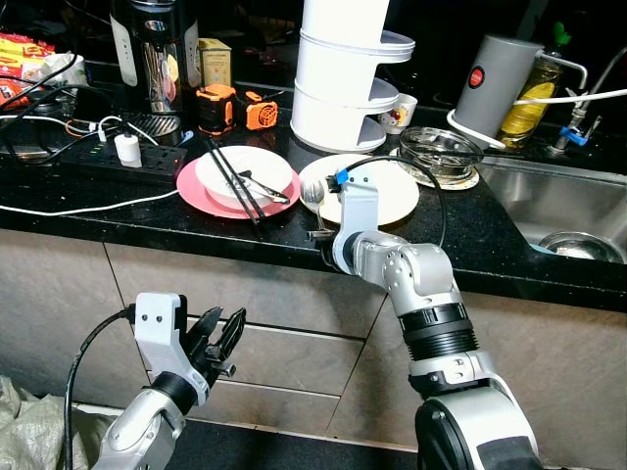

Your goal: Kitchen organization

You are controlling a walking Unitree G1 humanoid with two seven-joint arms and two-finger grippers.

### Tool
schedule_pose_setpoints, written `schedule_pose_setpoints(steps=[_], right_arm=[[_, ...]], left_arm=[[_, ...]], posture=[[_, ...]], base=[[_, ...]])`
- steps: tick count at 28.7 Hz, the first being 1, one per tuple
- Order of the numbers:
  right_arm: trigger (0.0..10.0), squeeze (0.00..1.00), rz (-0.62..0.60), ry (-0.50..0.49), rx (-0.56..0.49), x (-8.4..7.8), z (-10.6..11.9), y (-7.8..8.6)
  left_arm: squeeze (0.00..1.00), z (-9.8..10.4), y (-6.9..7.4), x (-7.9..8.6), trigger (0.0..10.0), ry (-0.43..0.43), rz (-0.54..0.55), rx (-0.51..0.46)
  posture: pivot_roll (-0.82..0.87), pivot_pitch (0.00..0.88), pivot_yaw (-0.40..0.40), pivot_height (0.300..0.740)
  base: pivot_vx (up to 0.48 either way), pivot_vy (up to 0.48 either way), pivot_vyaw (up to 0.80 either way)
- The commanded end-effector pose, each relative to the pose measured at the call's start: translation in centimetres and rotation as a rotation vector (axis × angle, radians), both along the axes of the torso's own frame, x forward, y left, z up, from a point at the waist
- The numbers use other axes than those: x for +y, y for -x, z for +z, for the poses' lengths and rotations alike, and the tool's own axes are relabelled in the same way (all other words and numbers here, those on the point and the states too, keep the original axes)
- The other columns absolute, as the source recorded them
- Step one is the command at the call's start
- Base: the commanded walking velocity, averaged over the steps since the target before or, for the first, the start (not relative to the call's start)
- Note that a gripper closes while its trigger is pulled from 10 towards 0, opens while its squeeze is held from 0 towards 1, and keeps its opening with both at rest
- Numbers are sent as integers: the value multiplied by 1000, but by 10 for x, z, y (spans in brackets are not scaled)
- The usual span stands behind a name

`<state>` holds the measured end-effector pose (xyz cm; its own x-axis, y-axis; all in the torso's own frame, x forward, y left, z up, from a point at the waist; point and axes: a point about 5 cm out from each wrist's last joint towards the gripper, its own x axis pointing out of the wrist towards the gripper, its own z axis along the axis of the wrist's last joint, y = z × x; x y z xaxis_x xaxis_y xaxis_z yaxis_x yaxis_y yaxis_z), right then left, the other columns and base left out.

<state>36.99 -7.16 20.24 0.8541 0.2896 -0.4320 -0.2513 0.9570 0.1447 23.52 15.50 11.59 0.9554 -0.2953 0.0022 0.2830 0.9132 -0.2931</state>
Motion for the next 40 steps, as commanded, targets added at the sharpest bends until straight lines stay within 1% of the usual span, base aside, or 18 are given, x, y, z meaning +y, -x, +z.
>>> schedule_pose_setpoints(steps=[1,6,12,17,28,31,32,34,35,38,39,40], right_arm=[[0,0,-17,-34,27,0,-7,-1],[0,0,-43,-174,-58,0,11,-6],[0,0,-88,-240,-96,-6,21,-9],[0,0,-119,-240,-115,-12,24,-12],[0,0,-148,-208,-160,-15,29,-14],[0,0,-173,-228,-236,-19,37,-17],[0,0,-173,-228,-236,-19,37,-17],[0,0,-189,-281,-314,-23,50,-18],[0,0,-189,-281,-314,-23,50,-18],[0,0,-159,-417,-448,-30,72,-15],[0,0,-159,-417,-448,-30,72,-15],[0,0,-147,-451,-469,-31,75,-13]], left_arm=[[0,-1,1,-3,10000,13,-3,2],[0,-1,1,-3,10000,13,-2,2],[0,-1,1,-3,10000,14,0,0],[0,-1,1,-2,10000,15,2,-1],[0,-1,1,-2,10000,16,4,-3],[0,-1,1,-2,10000,17,4,-3],[0,-1,1,-2,10000,17,4,-3],[0,-1,1,-2,10000,17,2,-4],[0,-1,1,-2,10000,17,2,-4],[0,1,1,-2,10000,23,-15,-13],[0,1,1,-2,10000,23,-15,-13],[0,2,1,-3,10000,25,-26,-18]], posture=[[129,0,-145,740],[129,0,-143,740],[128,0,-142,740],[128,0,-143,740],[128,0,-142,740],[128,0,-141,740],[128,0,-141,740],[130,0,-142,740],[130,0,-142,740],[129,0,-141,740],[129,0,-141,740],[130,0,-140,740]], base=[[0,0,0],[0,0,0],[0,0,0],[0,0,0],[0,0,0],[0,0,0],[0,0,0],[0,0,0],[0,0,0],[0,0,0],[0,0,0],[0,0,0]])
